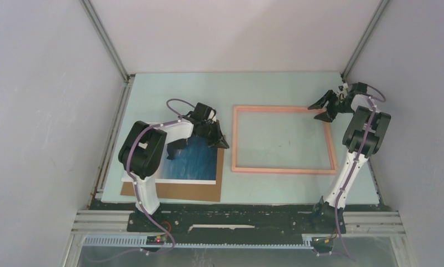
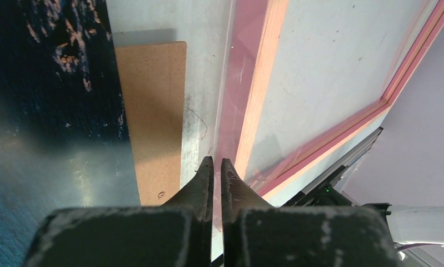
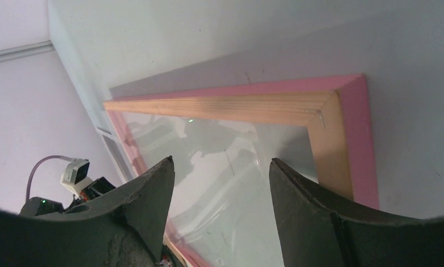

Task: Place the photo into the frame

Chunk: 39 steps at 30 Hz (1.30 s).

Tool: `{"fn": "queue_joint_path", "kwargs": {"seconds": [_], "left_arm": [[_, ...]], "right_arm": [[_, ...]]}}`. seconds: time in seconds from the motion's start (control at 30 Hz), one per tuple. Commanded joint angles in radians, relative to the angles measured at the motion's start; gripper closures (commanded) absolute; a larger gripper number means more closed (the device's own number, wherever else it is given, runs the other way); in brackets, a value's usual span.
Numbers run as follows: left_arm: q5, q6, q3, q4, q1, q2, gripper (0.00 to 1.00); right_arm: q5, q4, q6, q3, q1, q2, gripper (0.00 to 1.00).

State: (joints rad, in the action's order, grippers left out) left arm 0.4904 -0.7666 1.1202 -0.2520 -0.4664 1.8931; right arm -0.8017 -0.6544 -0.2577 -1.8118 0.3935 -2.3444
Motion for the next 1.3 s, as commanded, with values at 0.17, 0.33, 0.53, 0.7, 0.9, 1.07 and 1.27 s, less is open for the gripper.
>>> {"fn": "queue_joint_path", "kwargs": {"seconds": [0.17, 0.33, 0.53, 0.7, 0.9, 1.07, 1.27], "left_arm": [[-0.031, 0.036, 0.141, -0.041, -0.049, 0.039, 1.00], [-0.030, 0.038, 0.176, -0.059, -0.071, 0.055, 1.00], [-0.036, 0.036, 0.207, -0.069, -0.086, 0.072, 1.00], [-0.039, 0.036, 0.242, -0.079, -0.101, 0.091, 1.00], [-0.040, 0.032, 0.279, -0.090, -0.121, 0.111, 1.00], [-0.049, 0.032, 0.290, -0.100, -0.124, 0.114, 1.00], [-0.088, 0.047, 0.302, -0.125, -0.133, 0.070, 1.00]], "right_arm": [[-0.117, 0.031, -0.063, 0.081, 0.024, 0.097, 0.30], [-0.110, 0.038, -0.068, 0.088, 0.027, 0.108, 0.31], [-0.112, 0.051, -0.080, 0.111, 0.044, 0.127, 0.31], [-0.113, 0.082, -0.091, 0.157, 0.060, 0.158, 0.31], [-0.108, 0.079, -0.092, 0.159, 0.068, 0.155, 0.31], [-0.113, 0.076, -0.090, 0.161, 0.071, 0.151, 0.31], [-0.120, 0.083, -0.092, 0.169, 0.071, 0.160, 0.32]]}}
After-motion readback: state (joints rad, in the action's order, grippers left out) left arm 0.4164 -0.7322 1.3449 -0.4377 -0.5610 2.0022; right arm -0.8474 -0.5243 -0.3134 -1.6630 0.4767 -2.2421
